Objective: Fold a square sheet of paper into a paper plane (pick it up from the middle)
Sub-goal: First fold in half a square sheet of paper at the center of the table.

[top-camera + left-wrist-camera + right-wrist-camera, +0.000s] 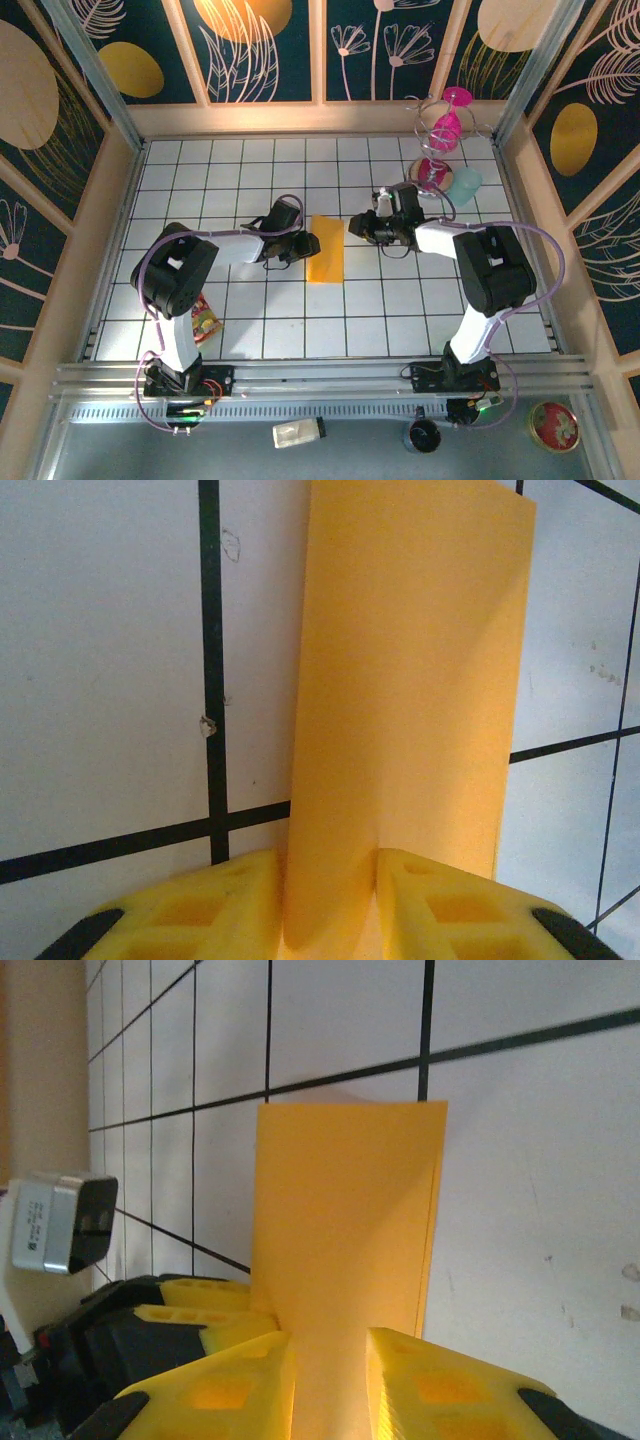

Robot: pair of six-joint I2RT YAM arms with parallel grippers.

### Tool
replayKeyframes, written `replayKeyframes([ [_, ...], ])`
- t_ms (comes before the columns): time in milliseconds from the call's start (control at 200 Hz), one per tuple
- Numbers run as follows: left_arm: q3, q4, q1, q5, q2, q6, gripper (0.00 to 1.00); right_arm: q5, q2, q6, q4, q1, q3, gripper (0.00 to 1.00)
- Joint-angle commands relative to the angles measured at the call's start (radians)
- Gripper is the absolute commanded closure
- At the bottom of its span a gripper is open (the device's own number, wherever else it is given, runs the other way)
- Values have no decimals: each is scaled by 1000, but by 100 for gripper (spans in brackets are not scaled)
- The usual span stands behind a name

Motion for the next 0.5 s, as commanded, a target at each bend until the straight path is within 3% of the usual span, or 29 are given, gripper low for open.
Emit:
replayKeyframes([
  [0, -76, -77, -12, -84, 167, 51, 68, -23, 14, -18, 41, 12, -23, 75],
  [496, -55, -91, -13, -98, 214, -32, 67, -61, 58, 26, 91, 50, -21, 75],
])
